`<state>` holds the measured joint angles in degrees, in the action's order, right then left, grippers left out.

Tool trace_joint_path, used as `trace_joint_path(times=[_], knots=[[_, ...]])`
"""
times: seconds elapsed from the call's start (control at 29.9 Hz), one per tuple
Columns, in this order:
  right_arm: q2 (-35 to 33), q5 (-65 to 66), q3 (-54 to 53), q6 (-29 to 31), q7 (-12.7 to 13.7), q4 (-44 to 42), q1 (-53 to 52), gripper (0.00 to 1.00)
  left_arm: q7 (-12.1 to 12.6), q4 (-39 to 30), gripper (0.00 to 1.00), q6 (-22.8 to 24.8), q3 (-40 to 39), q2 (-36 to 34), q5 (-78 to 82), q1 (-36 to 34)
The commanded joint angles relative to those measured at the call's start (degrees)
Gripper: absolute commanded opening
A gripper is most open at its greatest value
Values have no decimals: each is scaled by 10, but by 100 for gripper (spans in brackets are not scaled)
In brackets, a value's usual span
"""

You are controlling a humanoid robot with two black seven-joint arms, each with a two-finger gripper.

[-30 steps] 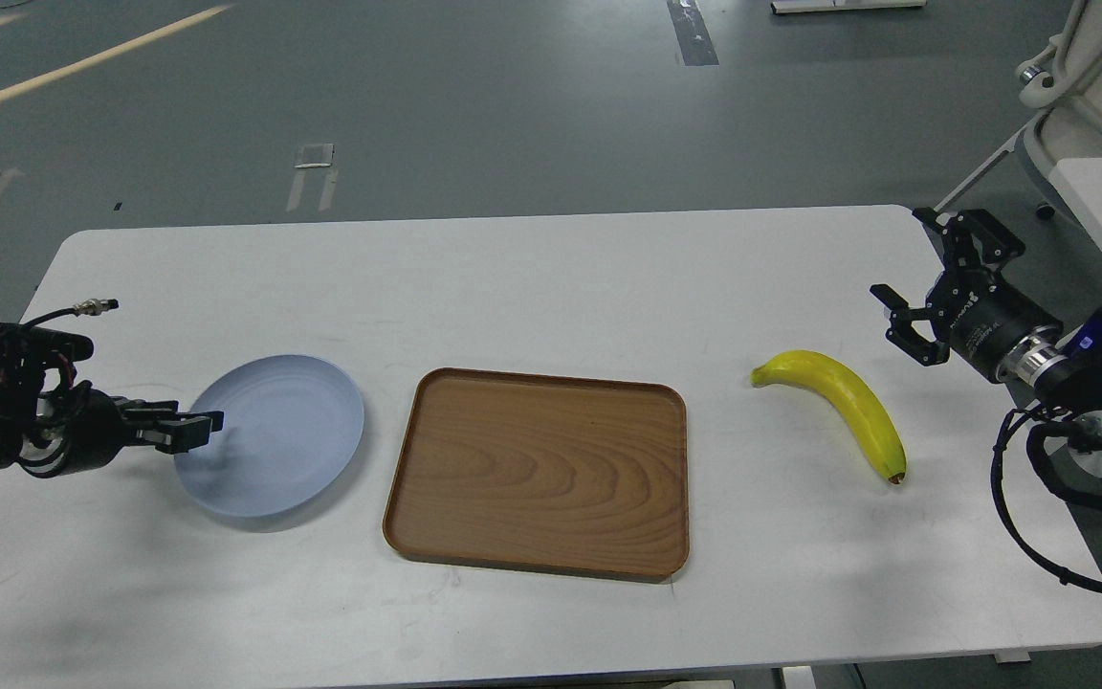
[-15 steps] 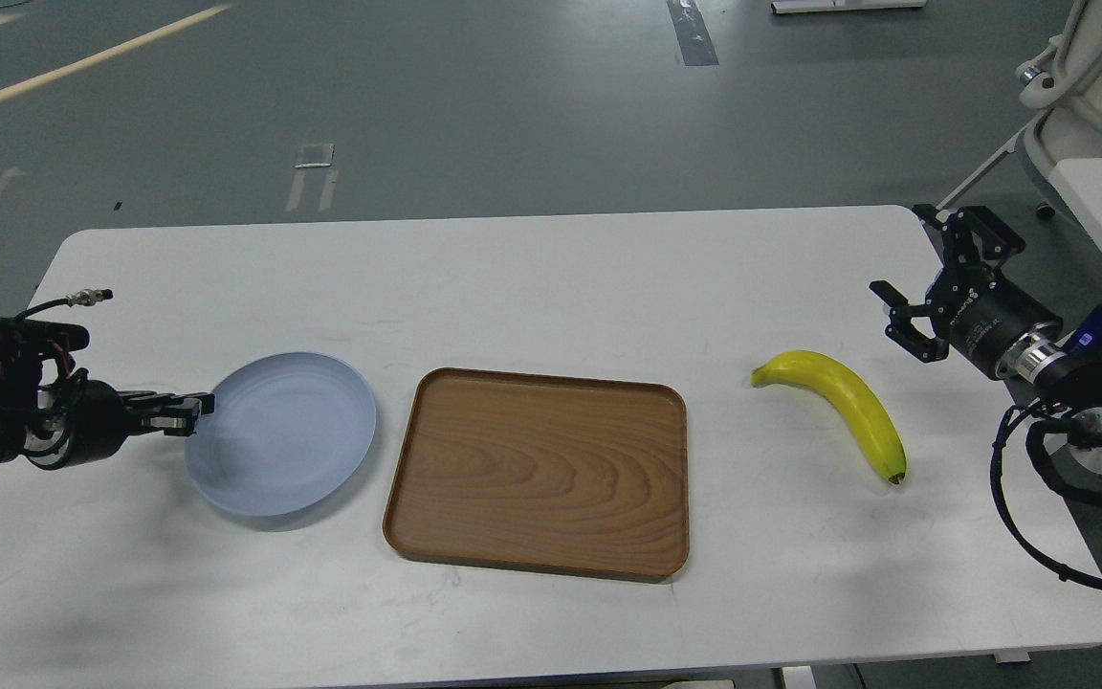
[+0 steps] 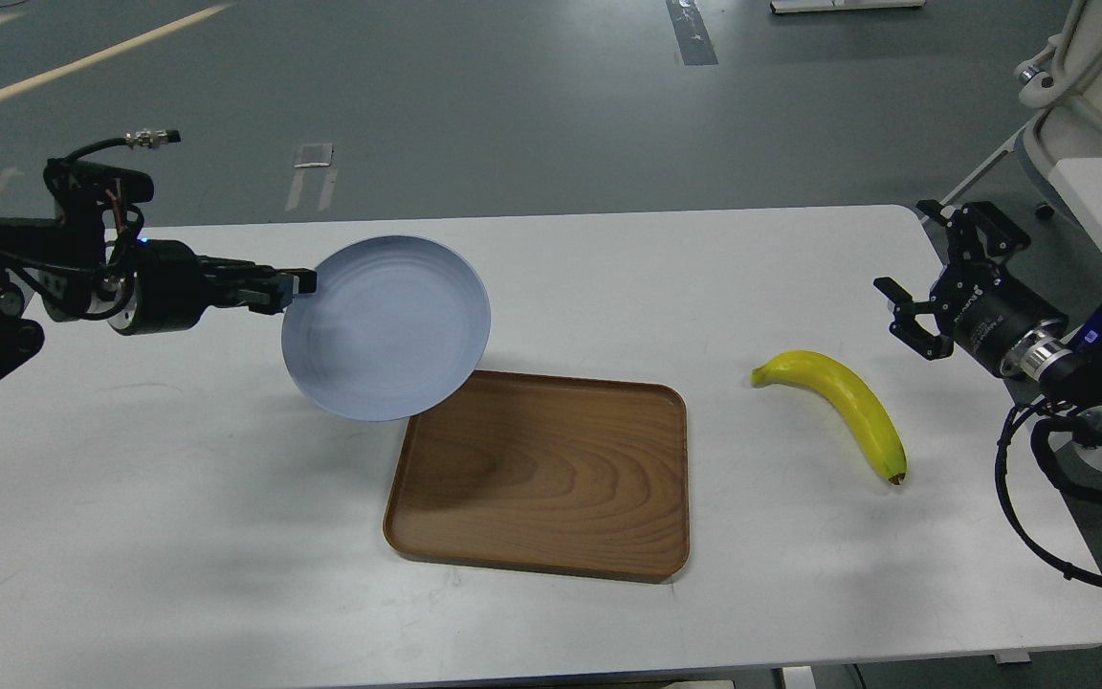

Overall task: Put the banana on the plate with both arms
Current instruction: 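Lift the plate and carry it over the wooden tray with the left gripper, then lower the plate onto the wooden tray and open the left gripper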

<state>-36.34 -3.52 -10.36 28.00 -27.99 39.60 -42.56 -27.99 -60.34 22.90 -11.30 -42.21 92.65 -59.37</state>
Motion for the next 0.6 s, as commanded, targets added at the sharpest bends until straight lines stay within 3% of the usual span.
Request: trace_joint_path(times=[0.0,0.13,0.37,0.57], knots=[[1,0,1,0,0,0,0,100,0,-9,0,2,24,83,7,-26],[0,0,1,0,0,0,1,100,0,19,0,2,61,142,8,-43],[-3,0,1,0,0,-2,2,100,0,129,0,2,81,254,8,-41],[-3,0,1,0,0,-3,4,100,0,169,0,1,136,280,3,-40]])
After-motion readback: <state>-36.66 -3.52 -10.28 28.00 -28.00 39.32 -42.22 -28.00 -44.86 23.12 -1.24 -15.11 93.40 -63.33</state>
